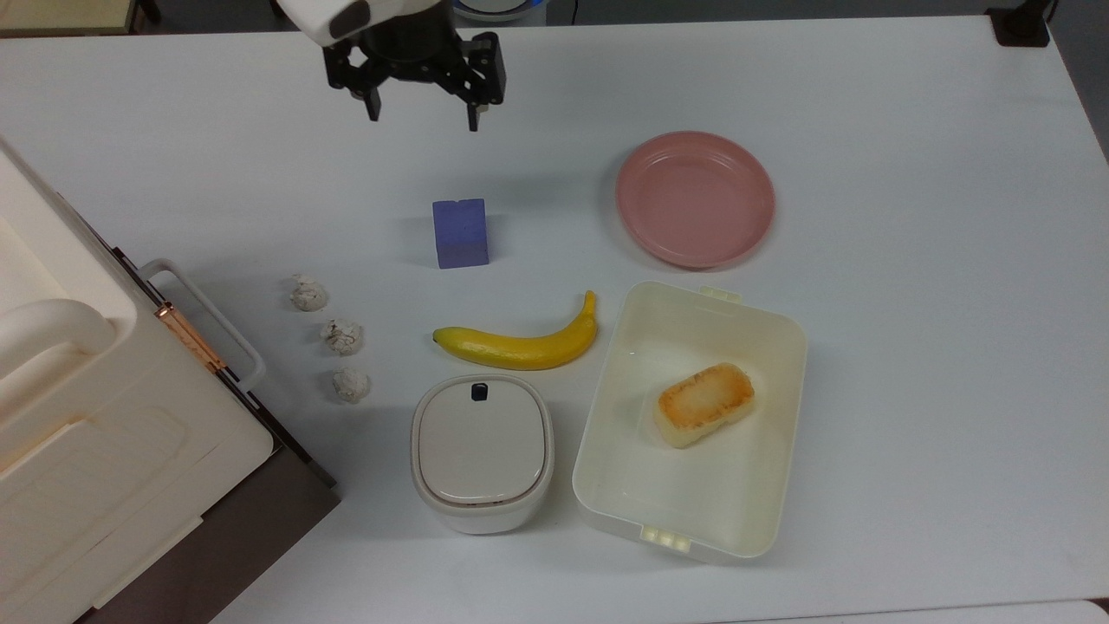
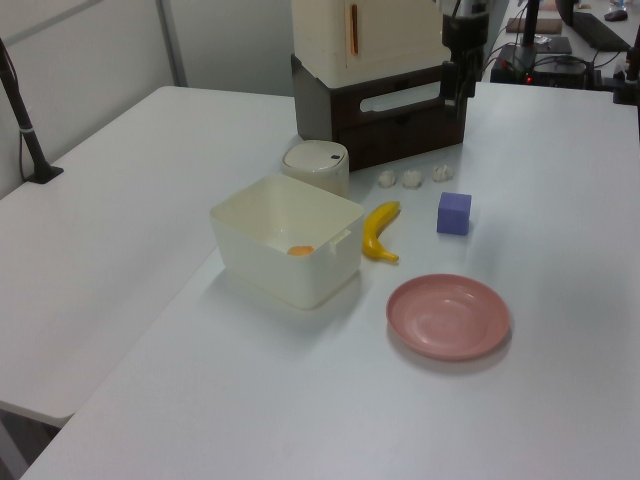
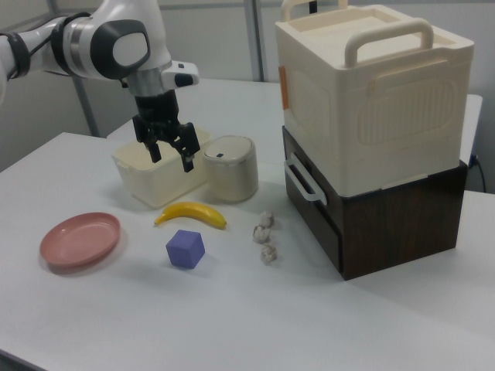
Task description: Put the cube on the table
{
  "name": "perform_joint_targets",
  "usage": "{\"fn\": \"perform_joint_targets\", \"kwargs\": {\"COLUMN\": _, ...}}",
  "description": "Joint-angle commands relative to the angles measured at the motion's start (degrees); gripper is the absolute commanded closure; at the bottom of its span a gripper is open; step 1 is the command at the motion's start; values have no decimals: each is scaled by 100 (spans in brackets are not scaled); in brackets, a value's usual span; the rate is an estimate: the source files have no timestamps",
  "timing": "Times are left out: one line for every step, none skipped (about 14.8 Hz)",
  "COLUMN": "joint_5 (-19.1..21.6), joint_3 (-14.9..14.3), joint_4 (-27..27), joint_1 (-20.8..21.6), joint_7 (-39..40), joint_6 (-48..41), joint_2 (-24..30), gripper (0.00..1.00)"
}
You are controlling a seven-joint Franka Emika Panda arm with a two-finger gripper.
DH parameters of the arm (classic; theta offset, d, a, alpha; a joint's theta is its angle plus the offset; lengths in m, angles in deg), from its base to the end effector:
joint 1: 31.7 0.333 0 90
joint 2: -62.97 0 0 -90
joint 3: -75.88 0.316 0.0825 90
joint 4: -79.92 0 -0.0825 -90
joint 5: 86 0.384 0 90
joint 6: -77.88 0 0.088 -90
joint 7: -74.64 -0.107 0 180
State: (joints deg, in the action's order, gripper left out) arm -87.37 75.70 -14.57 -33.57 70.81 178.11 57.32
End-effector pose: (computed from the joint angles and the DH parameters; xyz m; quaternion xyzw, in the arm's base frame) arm 0.5935 -0.0233 0.5461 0.9987 -0.0492 0.0010 0.0119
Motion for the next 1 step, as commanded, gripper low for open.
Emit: {"fn": "perform_joint_targets", "kwargs": {"joint_5": 5, "joint_3": -386, "joint_4": 106, "joint_1": 328, "joint_7": -153, "joint_6": -100, "joint_2": 72, "gripper": 0}}
